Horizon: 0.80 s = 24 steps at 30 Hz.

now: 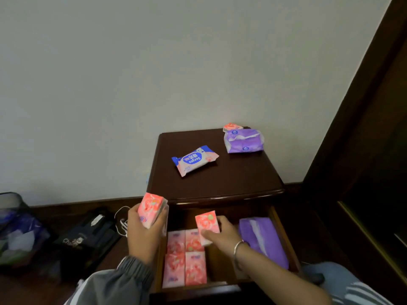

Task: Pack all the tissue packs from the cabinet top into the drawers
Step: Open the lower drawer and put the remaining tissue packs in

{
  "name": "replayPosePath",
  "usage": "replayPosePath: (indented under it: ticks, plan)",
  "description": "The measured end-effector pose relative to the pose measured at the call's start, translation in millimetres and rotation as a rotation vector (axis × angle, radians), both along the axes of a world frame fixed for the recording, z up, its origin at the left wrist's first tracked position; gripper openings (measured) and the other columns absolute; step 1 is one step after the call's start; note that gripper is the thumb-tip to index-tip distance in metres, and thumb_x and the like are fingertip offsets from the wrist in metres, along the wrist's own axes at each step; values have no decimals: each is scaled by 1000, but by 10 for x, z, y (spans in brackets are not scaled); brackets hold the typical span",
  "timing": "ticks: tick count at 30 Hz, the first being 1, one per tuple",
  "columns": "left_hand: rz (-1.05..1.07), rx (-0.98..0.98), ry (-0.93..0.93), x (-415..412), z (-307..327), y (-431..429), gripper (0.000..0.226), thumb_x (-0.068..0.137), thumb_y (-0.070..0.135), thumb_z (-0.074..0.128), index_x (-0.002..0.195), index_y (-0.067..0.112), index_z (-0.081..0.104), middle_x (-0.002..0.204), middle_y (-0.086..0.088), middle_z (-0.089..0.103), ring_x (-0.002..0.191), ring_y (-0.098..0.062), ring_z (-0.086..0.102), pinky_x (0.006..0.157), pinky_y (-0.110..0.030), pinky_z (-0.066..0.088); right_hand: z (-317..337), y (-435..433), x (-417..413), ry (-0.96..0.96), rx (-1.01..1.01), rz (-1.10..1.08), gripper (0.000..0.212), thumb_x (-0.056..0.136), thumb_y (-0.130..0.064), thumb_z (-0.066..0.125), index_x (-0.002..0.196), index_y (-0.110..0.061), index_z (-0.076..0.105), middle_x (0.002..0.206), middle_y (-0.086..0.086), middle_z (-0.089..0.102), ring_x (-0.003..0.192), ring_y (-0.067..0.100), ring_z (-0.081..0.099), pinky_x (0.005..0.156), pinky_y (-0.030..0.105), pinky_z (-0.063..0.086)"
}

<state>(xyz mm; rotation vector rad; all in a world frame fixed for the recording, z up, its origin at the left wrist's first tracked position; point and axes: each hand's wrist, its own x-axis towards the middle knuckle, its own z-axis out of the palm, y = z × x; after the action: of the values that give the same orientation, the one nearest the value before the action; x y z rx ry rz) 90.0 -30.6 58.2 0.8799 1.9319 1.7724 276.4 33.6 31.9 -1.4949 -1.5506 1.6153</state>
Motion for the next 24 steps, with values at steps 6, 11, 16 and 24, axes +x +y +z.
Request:
replayPosePath:
  ticks: [6, 11, 16, 24]
  plan:
    - [79, -163, -1, -57, -258, -403, 60, 69, 38, 81, 115, 29, 44, 99, 9, 56, 90, -10, 58, 69, -26, 49, -278, -64, -456, -230, 3, 71, 44, 88, -32, 61, 122, -8, 47, 124, 12, 59, 111, 26, 58, 90, 34, 48]
    - [163, -276, 15, -45, -481, -570, 64, 69, 37, 81, 119, 20, 46, 111, -3, 55, 97, -20, 55, 74, -29, 44, -399, -209, -500, -612, 236, 158, 67, 95, -49, 39, 148, -14, 19, 149, 11, 29, 136, 29, 31, 109, 39, 31]
    - [158, -289, -28, -18, -498, -559, 68, 69, 44, 78, 123, 23, 43, 115, -4, 54, 98, -19, 54, 76, -31, 44, -403, -225, -421, -720, 326, 299, 58, 97, -49, 27, 150, -26, 17, 159, -4, 12, 145, 25, 13, 115, 47, 17]
    - [-104, -126, -282, 138, -274, -420, 55, 66, 48, 80, 109, 29, 49, 103, 4, 65, 88, -12, 67, 77, -35, 56, -24, -453, -542, 60, 233, 84, 26, 92, -38, 55, 116, -28, 59, 113, -4, 64, 107, 15, 61, 90, 24, 49]
